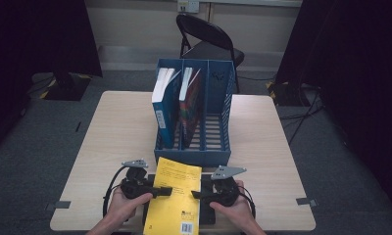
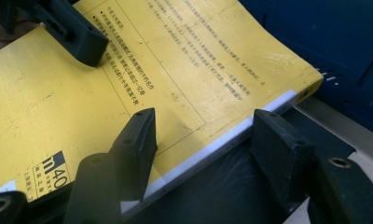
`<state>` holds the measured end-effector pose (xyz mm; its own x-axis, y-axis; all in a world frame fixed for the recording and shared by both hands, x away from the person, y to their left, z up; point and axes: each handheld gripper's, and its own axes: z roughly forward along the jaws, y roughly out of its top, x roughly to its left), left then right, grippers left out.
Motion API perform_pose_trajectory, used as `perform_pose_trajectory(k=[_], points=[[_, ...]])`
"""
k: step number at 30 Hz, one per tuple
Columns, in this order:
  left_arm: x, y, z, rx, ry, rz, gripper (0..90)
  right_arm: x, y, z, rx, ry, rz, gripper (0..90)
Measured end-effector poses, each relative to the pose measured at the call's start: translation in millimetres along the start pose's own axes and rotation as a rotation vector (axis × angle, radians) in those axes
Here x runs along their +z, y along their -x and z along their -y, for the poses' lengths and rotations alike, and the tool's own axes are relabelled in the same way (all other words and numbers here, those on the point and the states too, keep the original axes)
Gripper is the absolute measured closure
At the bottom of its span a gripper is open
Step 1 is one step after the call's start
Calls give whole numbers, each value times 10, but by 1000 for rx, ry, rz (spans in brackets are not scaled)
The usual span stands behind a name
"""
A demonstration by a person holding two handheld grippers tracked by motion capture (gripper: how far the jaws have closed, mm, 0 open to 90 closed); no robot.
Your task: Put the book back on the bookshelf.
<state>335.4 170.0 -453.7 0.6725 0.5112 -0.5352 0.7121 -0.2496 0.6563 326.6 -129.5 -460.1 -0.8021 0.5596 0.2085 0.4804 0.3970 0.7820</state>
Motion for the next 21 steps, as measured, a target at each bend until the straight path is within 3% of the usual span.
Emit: perform_pose_trajectory(k=[3,9,12,21], points=[[14,-5,-2,15,-6,1,626,1,4,1,2,0,-2,398],[-1,-20,4,17,13,57,774,4,1,0,0,1,7,355],[-8,-14,7,16,23,68,785,18,0,9,2,-4,-12,316],[-28,72,-22,72,35,41,795,38,-16,26,5,-8,-35,224]])
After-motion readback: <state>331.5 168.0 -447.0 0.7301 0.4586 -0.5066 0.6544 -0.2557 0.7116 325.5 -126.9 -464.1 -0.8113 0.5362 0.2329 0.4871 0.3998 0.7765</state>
